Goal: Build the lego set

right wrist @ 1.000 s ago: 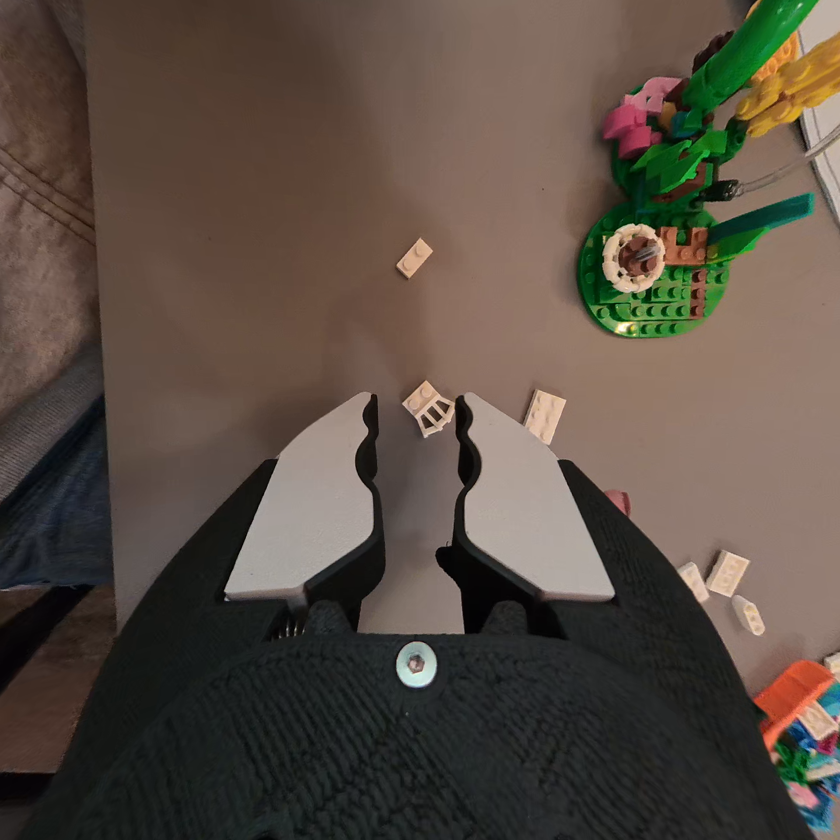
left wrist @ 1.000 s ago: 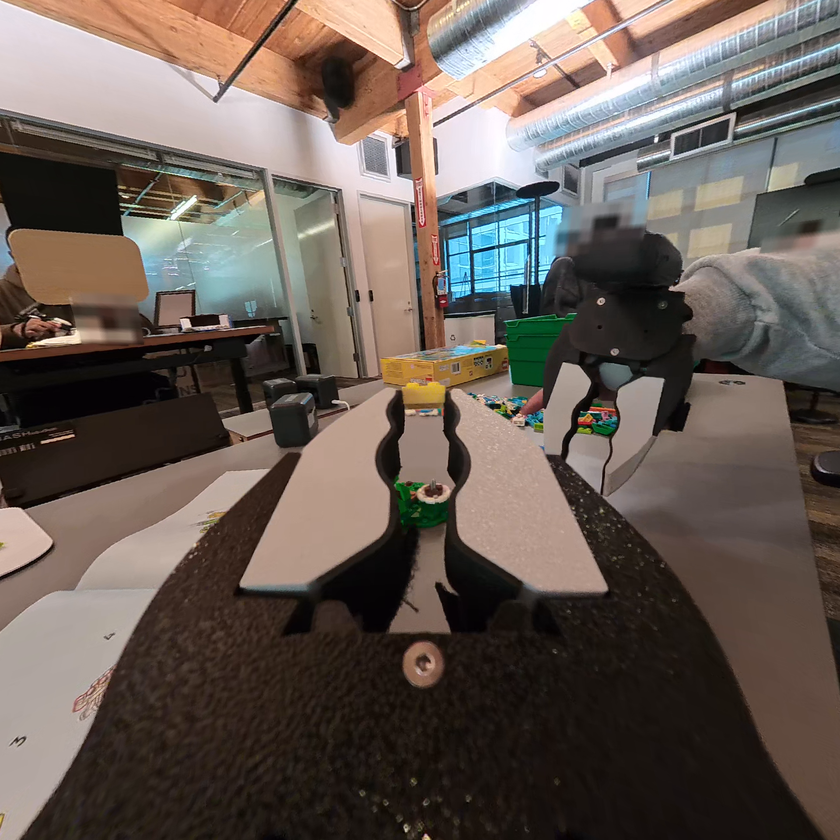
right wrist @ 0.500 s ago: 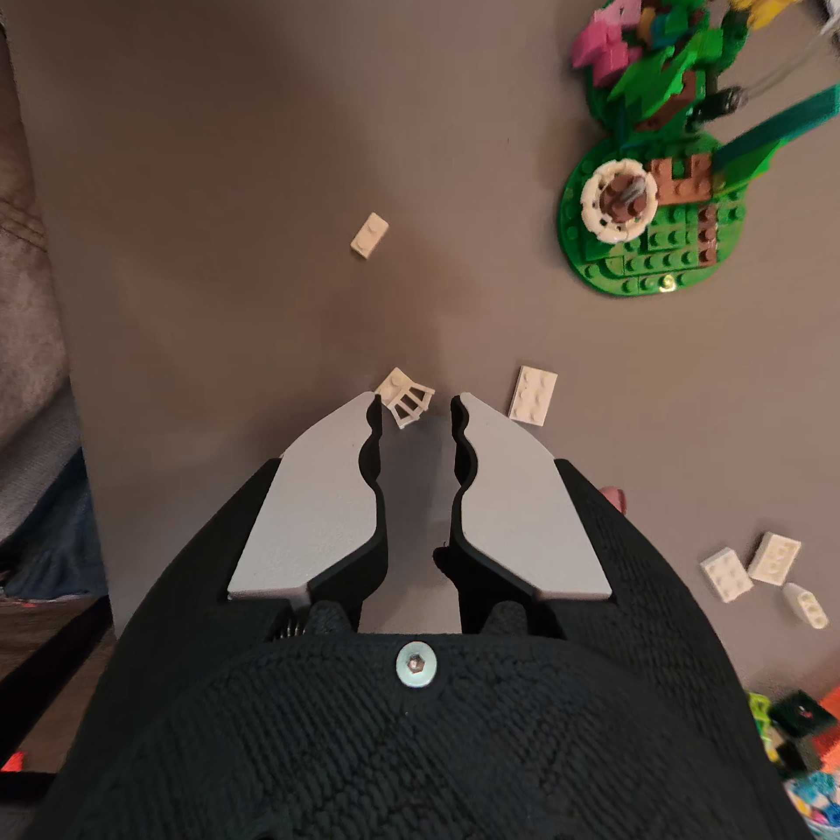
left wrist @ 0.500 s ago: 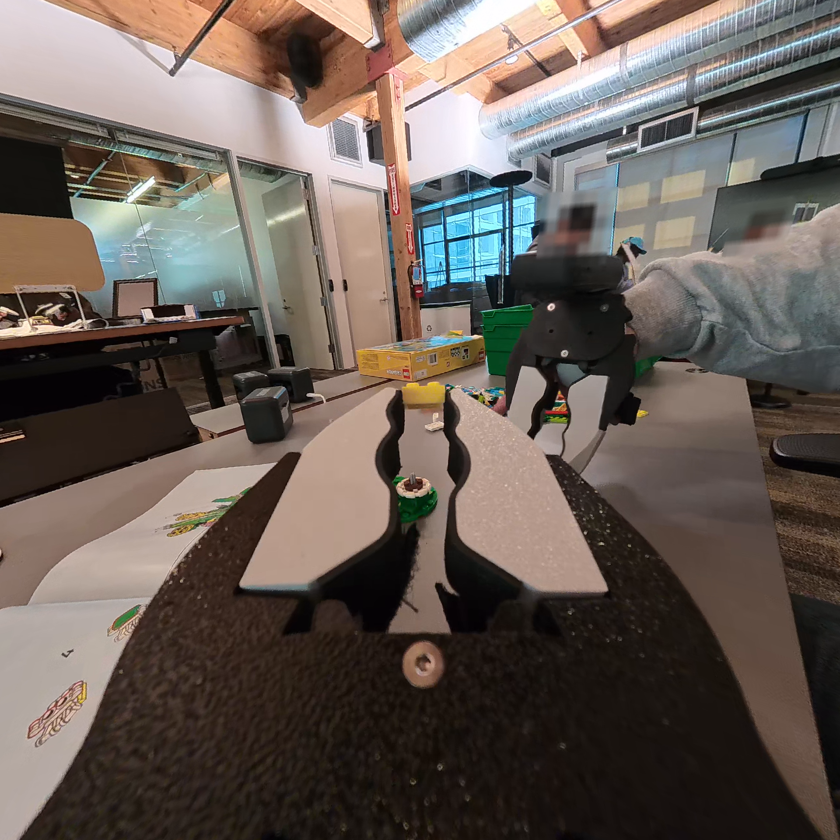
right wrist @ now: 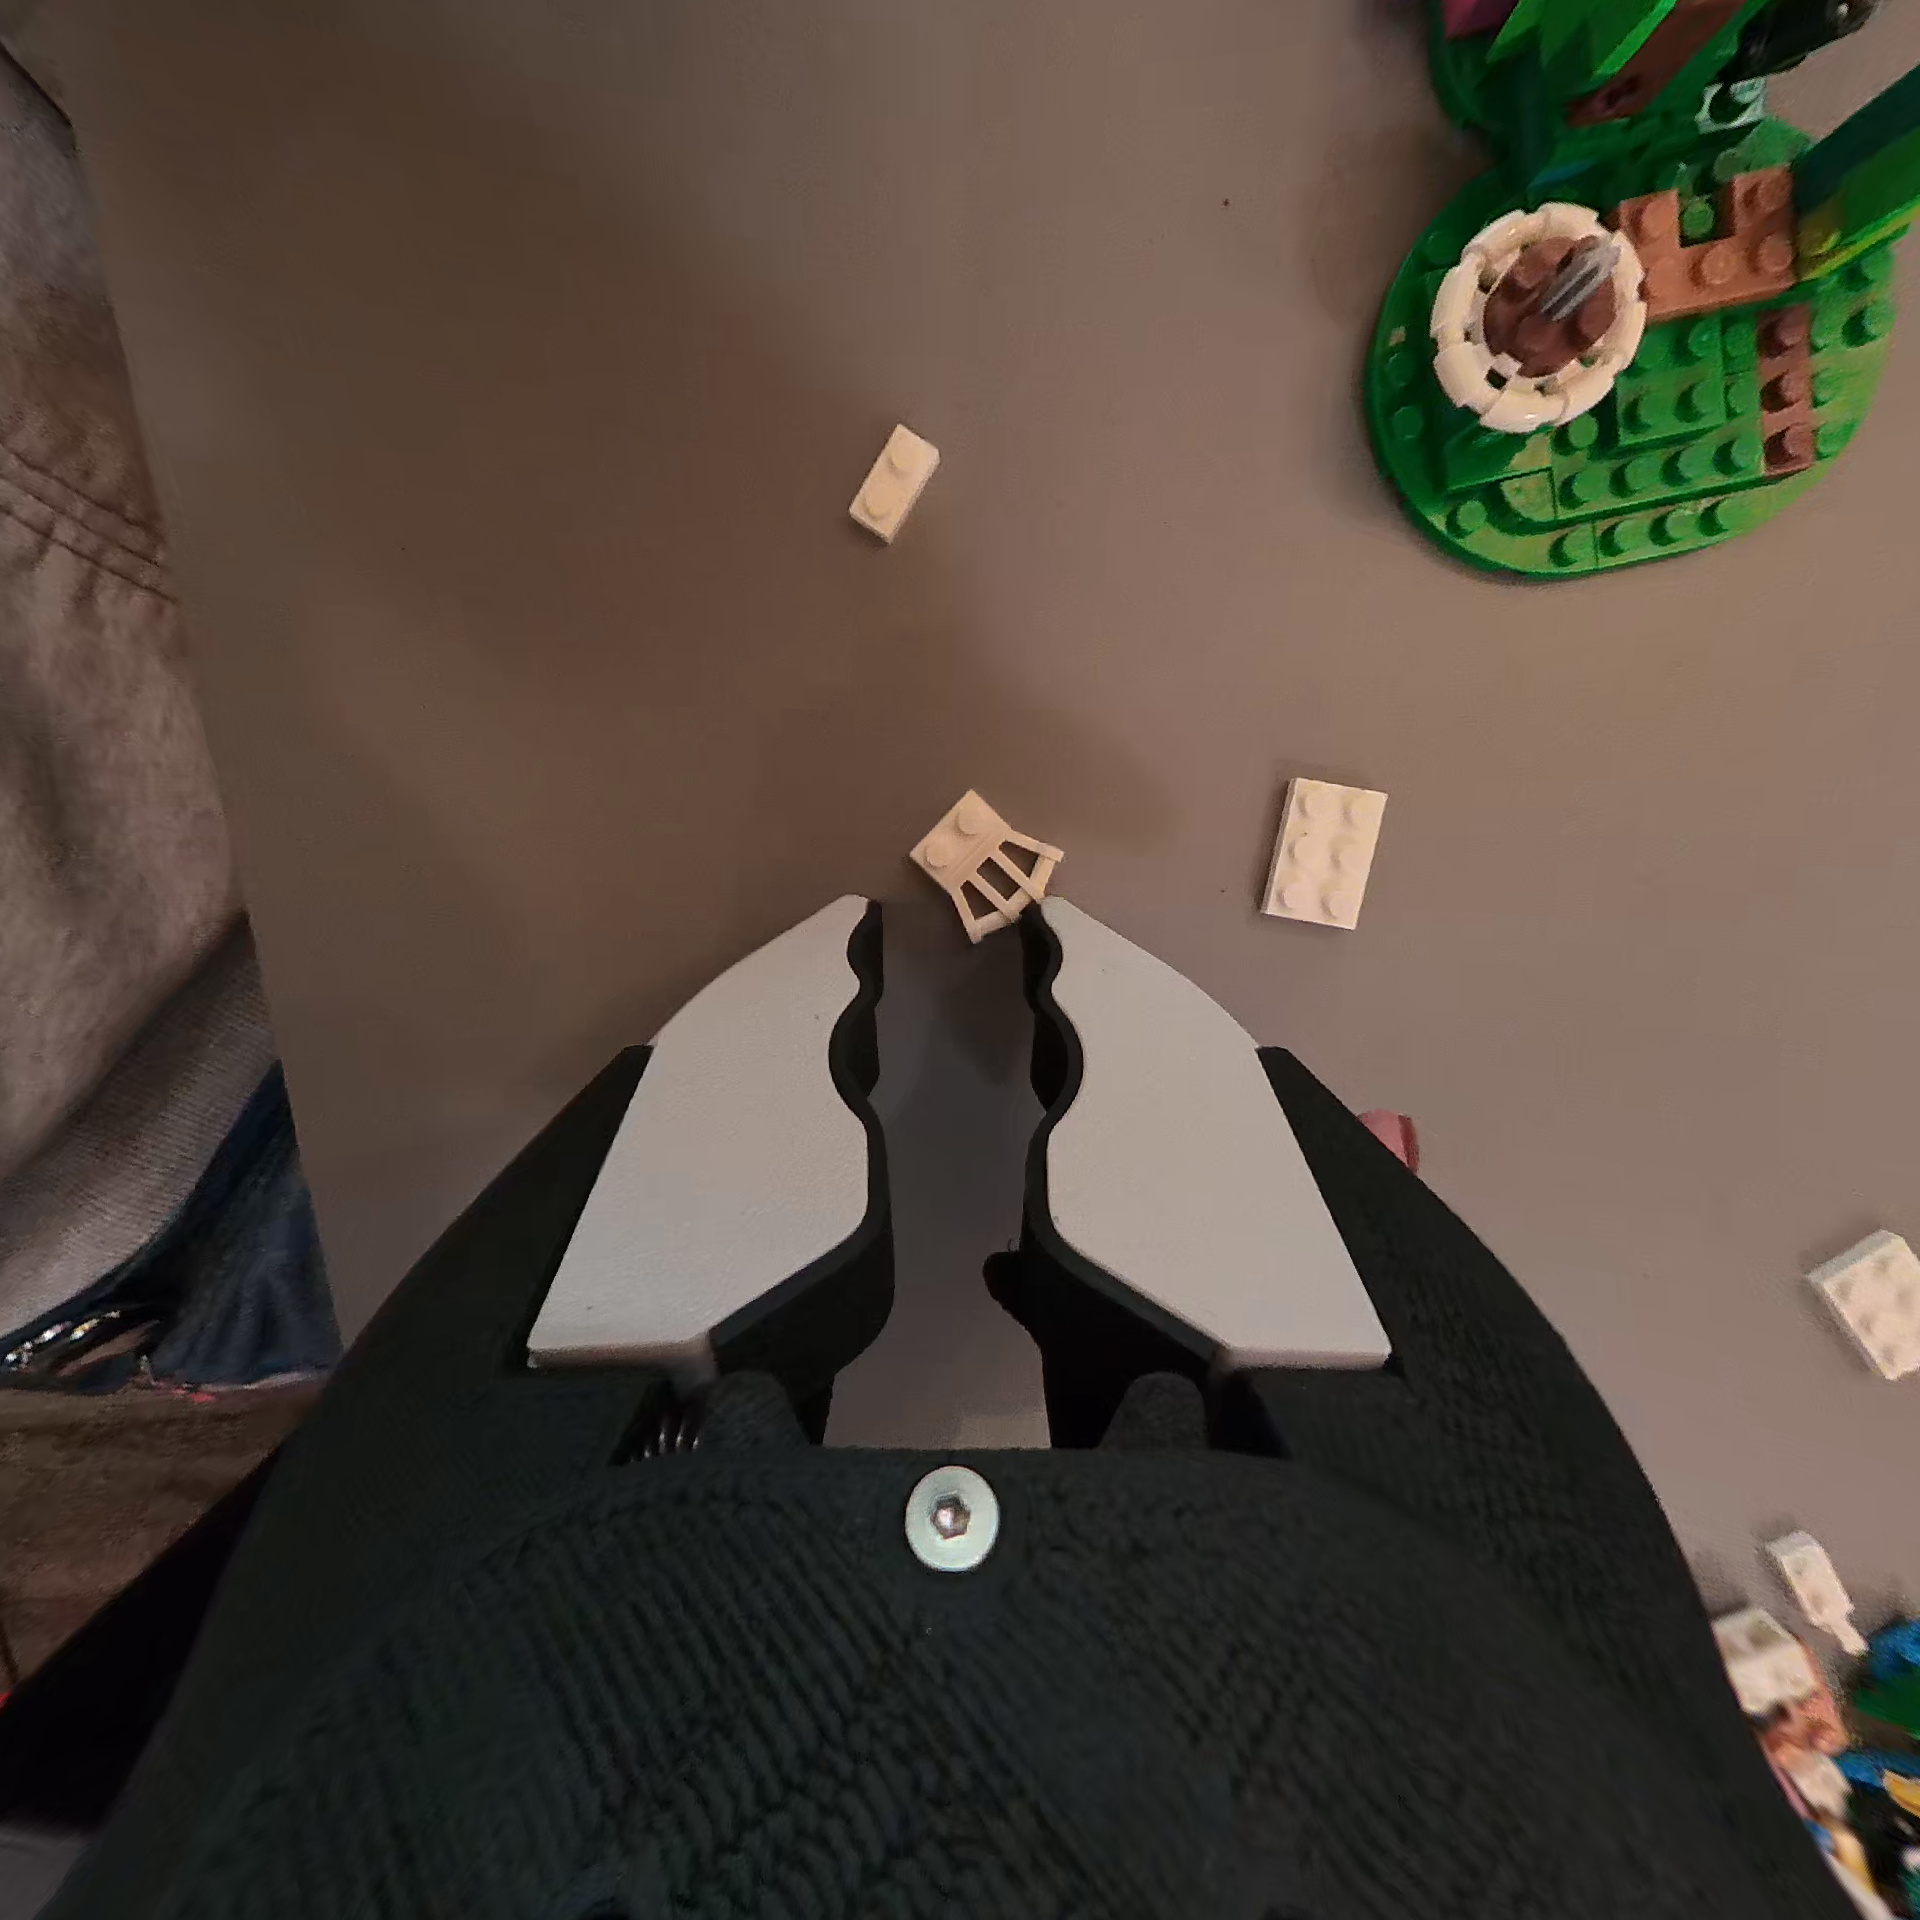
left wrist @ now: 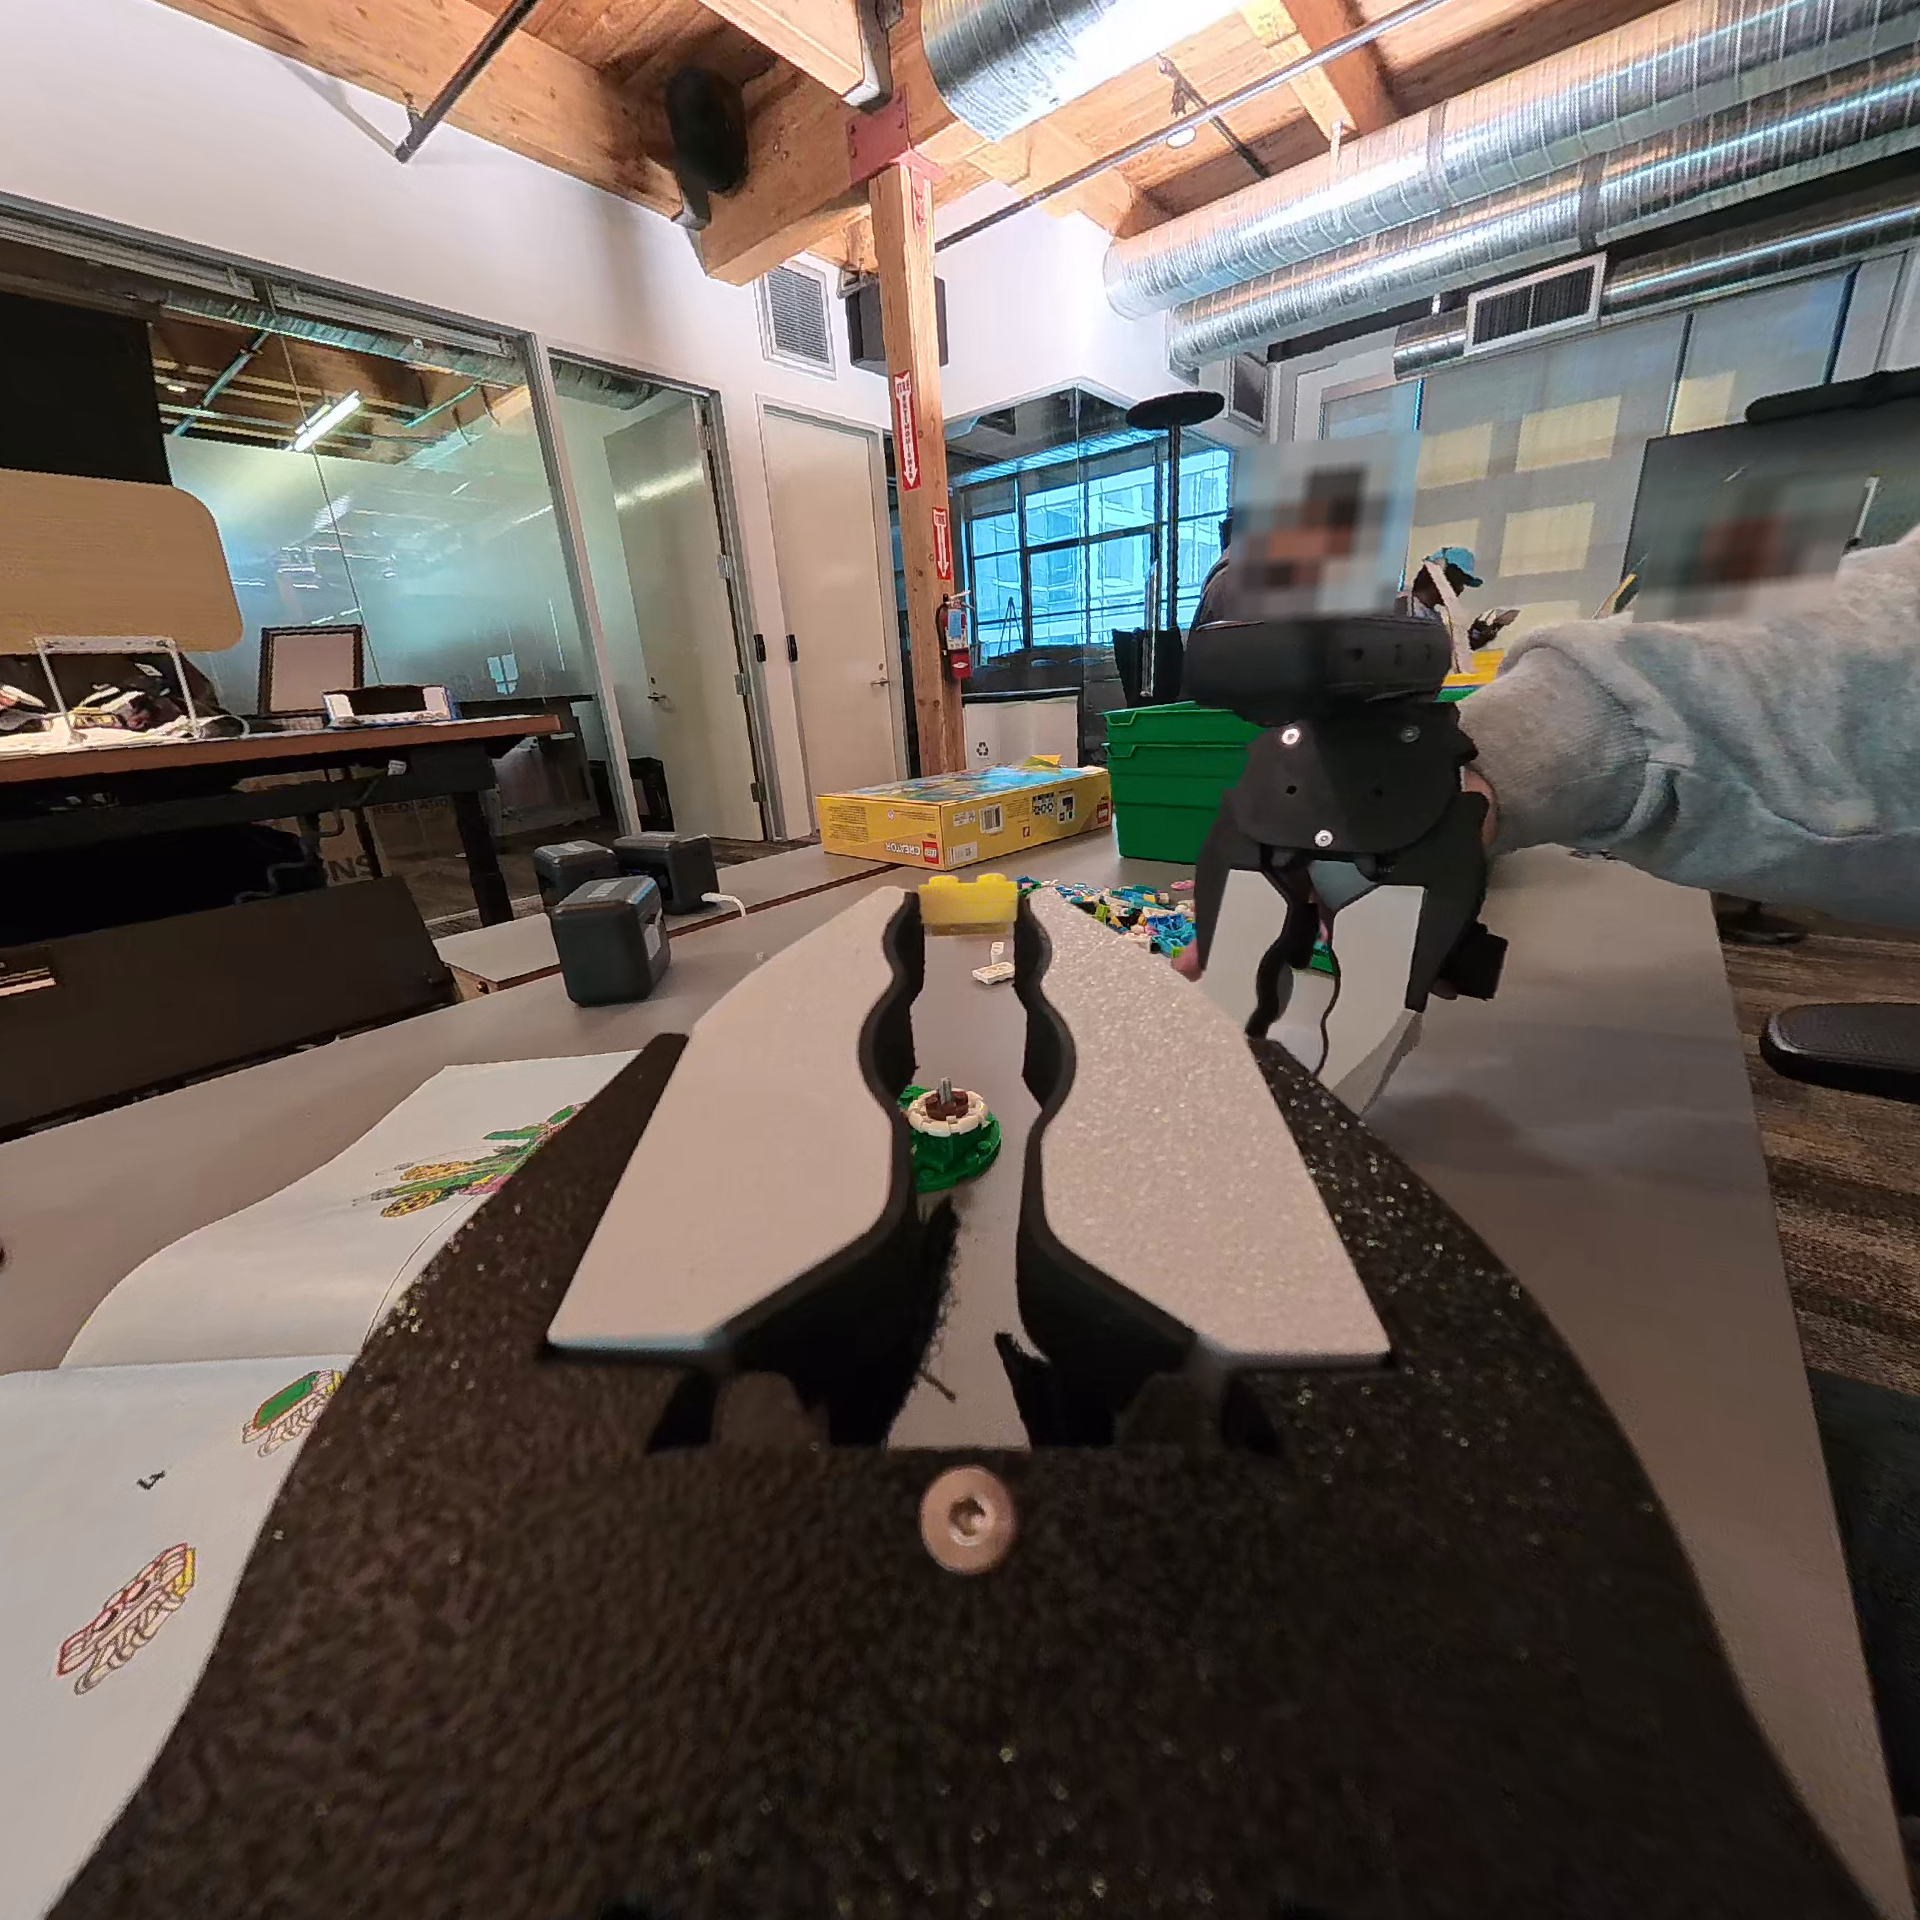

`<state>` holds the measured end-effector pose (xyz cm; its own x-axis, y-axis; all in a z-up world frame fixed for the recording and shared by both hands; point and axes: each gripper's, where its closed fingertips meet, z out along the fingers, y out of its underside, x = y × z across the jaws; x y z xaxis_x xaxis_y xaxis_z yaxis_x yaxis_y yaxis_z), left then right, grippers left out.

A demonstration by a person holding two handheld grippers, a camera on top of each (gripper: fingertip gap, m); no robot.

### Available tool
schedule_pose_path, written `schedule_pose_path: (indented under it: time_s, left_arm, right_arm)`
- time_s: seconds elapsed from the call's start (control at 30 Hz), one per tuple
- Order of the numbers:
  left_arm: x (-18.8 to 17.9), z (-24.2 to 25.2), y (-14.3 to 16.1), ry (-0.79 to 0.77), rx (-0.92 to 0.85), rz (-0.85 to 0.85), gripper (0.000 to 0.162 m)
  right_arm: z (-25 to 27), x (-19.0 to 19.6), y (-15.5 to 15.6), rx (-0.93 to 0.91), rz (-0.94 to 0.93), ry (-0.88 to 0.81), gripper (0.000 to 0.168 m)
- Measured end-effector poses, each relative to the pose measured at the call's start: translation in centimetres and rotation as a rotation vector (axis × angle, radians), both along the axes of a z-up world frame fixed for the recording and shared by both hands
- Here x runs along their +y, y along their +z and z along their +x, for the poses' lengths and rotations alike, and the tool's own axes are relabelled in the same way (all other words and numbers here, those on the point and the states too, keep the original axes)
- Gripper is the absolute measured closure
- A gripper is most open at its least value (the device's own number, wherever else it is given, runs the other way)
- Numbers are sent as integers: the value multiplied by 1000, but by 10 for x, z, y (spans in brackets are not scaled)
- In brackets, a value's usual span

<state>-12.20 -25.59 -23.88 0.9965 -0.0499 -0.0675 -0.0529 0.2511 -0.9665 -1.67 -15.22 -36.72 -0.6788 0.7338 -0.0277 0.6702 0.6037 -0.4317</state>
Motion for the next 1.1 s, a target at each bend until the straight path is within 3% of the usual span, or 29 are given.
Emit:
schedule_pose_path:
  time_s: [0.2, 0.3, 0.43, 0.8, 1.1]
  left_arm:
    - [-1, -1, 0, 2, -5, 2, 146]
    - [-1, -1, 0, 2, -4, 1, 146]
    - [-1, -1, 0, 12, 10, 2, 146]
    - [-8, 1, 9, 135, 201, 57, 146]
    - [-7, 1, 9, 151, 227, 55, 145]
  right_arm:
    - [8, -14, 2, -7, -88, -33, 144]
    - [-9, -6, 11, 87, -74, -133, 149]
    - [-30, -28, 25, 157, -150, -236, 157]
    - [-42, -53, 3, 106, -85, -315, 158]
    - [-42, -55, 2, 109, -53, -311, 159]
